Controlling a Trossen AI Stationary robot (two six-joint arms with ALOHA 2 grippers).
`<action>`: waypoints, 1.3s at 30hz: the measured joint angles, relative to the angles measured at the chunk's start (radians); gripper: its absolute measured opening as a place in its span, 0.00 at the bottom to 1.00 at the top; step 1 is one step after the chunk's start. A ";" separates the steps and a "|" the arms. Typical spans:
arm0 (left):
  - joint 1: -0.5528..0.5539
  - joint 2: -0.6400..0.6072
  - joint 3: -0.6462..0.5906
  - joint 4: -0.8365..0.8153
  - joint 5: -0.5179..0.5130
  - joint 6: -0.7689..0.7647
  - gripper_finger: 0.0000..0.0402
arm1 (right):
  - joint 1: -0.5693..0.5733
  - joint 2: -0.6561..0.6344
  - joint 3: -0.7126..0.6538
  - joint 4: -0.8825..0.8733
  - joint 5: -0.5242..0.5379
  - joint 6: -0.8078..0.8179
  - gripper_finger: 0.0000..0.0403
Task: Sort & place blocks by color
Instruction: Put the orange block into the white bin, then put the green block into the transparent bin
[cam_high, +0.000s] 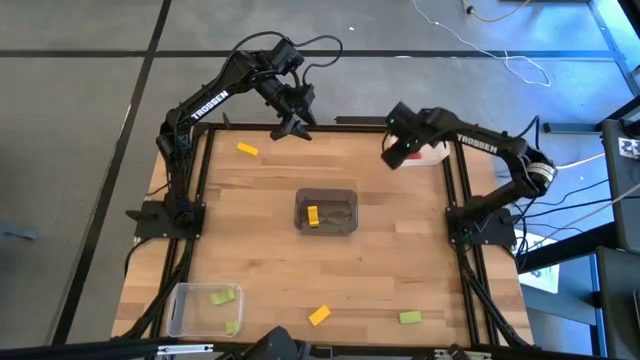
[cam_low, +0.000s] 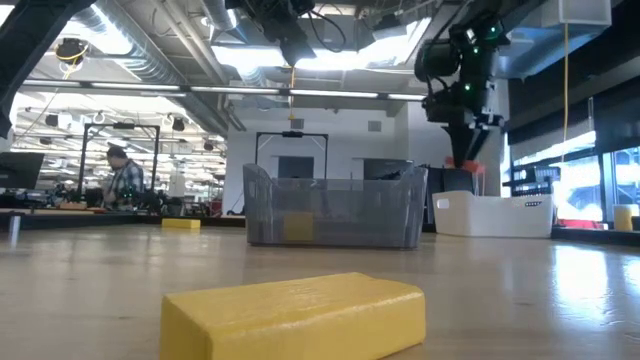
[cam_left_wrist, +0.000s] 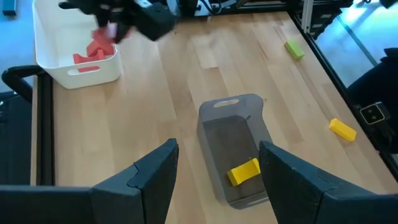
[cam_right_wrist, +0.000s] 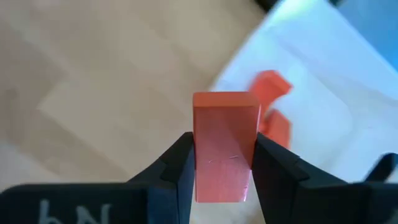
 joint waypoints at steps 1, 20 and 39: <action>0.000 0.000 0.000 0.000 0.000 0.001 0.53 | -0.030 0.001 -0.003 0.009 0.000 -0.011 0.31; 0.000 0.000 0.000 0.001 -0.031 -0.003 0.53 | -0.300 0.092 -0.133 0.212 -0.038 -0.028 0.31; 0.001 0.000 0.000 -0.027 -0.178 -0.144 0.53 | -0.305 0.149 -0.117 0.229 -0.042 -0.042 0.56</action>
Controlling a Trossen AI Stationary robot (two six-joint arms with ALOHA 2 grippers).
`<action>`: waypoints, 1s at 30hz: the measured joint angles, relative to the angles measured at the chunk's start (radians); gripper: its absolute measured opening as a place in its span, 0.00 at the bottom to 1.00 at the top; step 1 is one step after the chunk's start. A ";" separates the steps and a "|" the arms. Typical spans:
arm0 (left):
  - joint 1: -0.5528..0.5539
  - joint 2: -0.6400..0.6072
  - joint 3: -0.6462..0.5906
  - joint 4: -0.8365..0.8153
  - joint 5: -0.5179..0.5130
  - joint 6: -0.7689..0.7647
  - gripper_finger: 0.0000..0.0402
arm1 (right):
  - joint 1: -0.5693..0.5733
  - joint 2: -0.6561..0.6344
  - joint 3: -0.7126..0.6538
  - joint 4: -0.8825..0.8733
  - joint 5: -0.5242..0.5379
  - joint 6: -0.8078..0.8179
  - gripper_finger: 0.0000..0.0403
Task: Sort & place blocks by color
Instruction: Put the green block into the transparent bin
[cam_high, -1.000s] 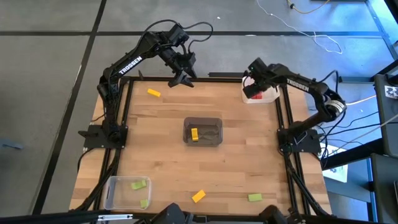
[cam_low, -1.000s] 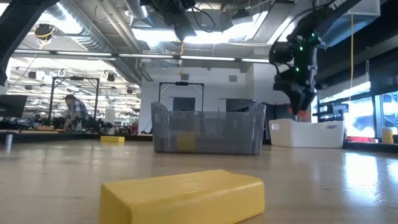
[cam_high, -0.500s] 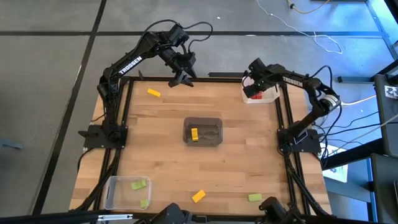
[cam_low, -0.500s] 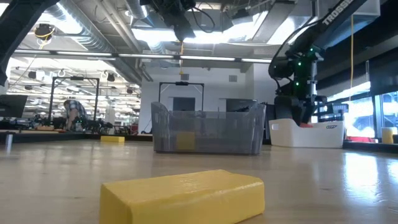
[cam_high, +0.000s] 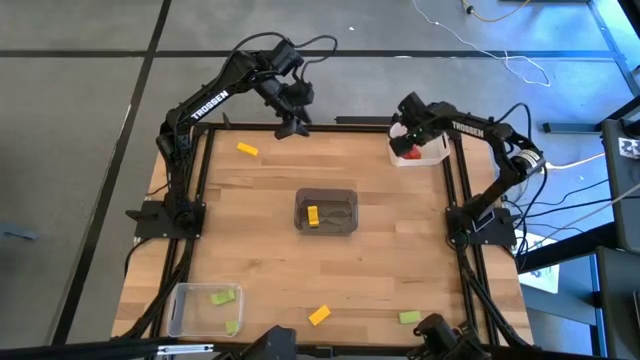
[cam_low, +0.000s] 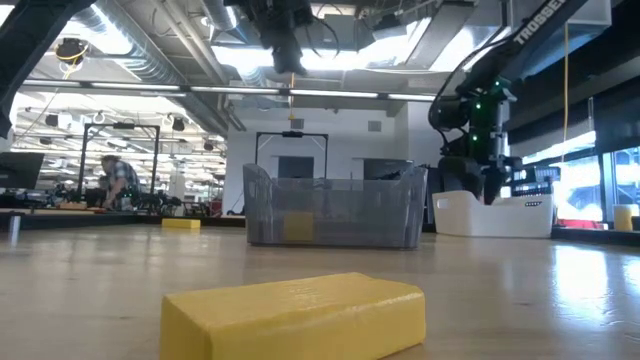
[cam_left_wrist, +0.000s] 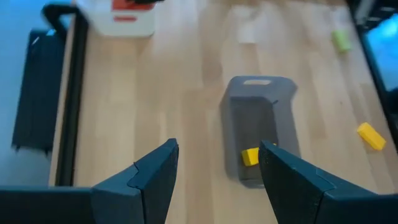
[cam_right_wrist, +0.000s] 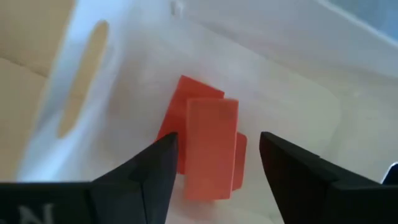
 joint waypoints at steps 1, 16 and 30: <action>0.000 0.000 0.000 0.000 -0.020 -0.025 0.53 | 0.000 0.000 0.008 -0.006 -0.007 0.000 0.56; 0.015 0.000 -0.001 -0.271 -0.356 -0.370 0.53 | 0.034 -0.169 0.218 -0.098 -0.083 -0.127 0.57; -0.012 0.000 -0.159 -0.268 -0.180 -0.355 0.53 | 0.171 -0.401 0.278 -0.307 -0.319 -0.495 0.57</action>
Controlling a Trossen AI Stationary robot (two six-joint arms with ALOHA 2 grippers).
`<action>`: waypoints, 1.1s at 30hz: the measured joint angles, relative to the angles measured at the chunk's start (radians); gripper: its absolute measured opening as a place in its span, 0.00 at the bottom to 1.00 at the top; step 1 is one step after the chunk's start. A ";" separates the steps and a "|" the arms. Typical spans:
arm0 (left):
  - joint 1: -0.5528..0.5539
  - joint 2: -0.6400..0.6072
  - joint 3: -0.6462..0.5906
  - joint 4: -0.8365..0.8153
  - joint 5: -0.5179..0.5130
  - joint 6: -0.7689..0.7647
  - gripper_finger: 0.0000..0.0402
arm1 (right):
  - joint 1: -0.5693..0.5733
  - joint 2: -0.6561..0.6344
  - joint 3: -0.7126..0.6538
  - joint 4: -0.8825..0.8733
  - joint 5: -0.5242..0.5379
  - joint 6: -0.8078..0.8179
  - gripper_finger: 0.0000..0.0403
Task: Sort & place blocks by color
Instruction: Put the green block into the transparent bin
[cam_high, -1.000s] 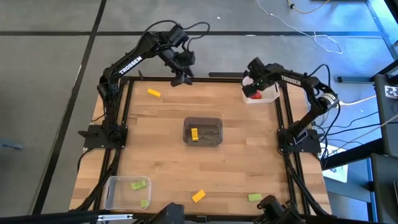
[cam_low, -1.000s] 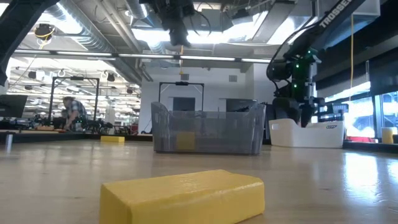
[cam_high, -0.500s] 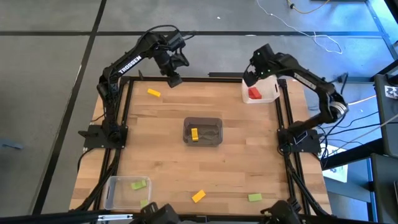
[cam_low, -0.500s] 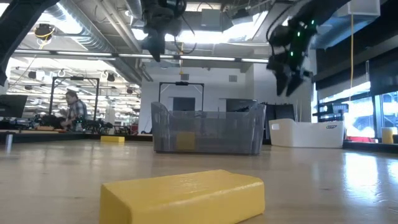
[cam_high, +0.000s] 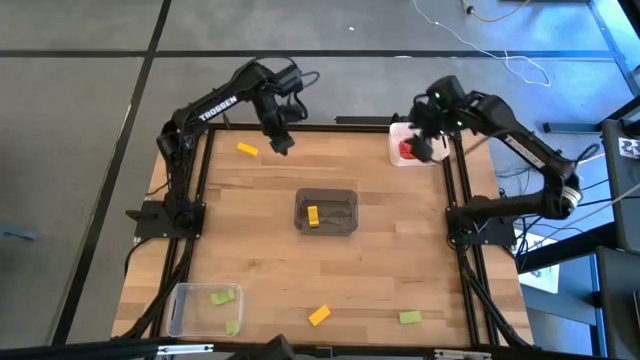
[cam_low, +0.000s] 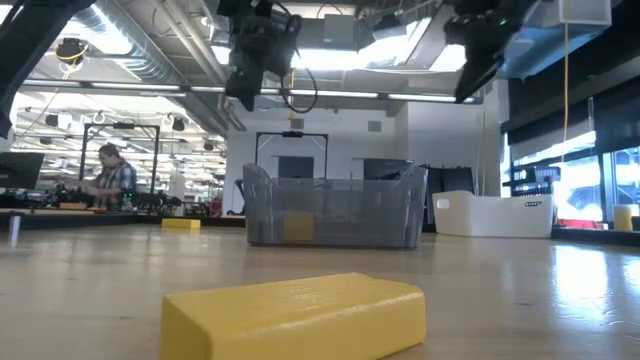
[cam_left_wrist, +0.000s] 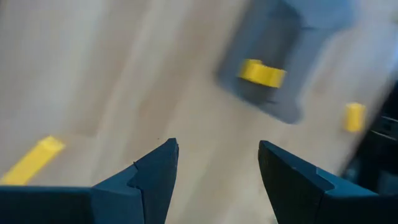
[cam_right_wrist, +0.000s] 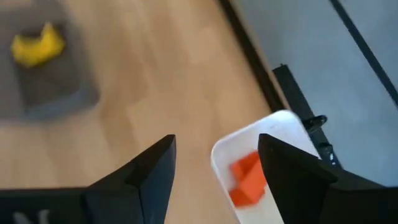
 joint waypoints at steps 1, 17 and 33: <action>-0.009 0.000 -0.003 0.000 0.036 0.006 0.53 | 0.015 -0.017 0.000 -0.032 0.000 -0.033 0.57; -0.267 0.000 -0.003 0.046 0.091 -0.005 0.53 | 0.314 -0.247 -0.015 -0.499 -0.270 -0.049 0.57; -0.444 -0.092 -0.004 0.094 0.100 -0.053 0.53 | 0.991 -0.278 -0.232 -0.255 -0.365 0.554 0.57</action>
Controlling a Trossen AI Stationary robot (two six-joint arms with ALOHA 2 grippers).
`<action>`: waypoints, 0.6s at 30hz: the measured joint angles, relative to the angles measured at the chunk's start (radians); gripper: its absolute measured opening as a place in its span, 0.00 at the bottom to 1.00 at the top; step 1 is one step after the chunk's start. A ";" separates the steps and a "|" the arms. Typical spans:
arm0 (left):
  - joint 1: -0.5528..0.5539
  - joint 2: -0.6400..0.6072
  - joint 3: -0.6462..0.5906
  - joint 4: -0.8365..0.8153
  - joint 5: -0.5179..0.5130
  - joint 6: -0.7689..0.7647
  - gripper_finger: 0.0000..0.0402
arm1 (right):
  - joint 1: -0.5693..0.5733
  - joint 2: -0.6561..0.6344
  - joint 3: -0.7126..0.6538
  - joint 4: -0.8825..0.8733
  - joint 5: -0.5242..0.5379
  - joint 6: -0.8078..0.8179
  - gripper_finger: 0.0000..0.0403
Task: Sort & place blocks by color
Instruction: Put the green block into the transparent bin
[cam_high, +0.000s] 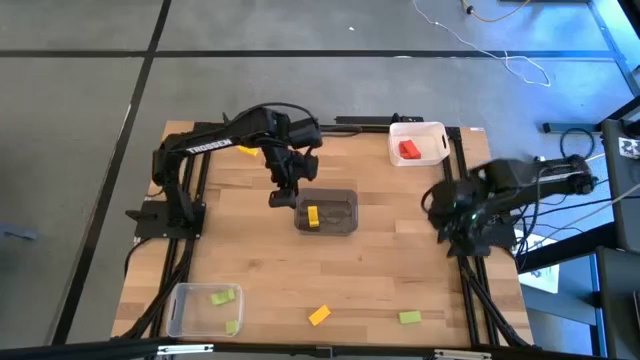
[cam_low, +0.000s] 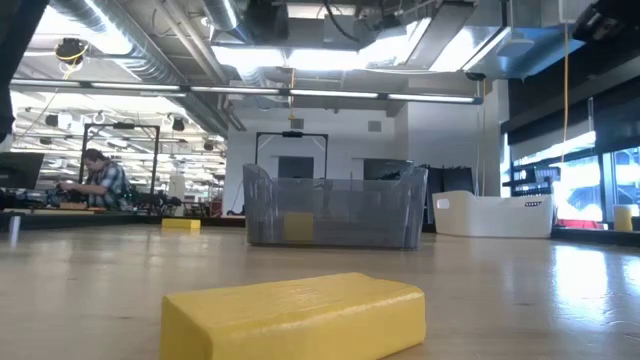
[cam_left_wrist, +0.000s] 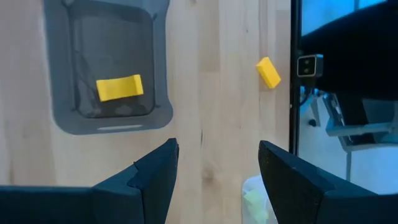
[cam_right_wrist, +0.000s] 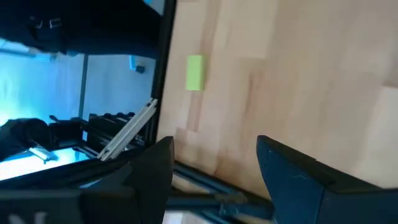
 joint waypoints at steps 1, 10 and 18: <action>-0.011 -0.012 0.000 0.007 -0.006 -0.014 0.53 | 0.037 0.003 -0.022 0.043 0.006 0.027 0.57; -0.069 -0.133 0.001 0.034 -0.136 -0.128 0.53 | 0.317 0.074 -0.203 0.380 0.104 0.290 0.57; -0.109 -0.199 0.001 0.049 -0.217 -0.188 0.53 | 0.517 0.210 -0.294 0.645 0.247 0.473 0.57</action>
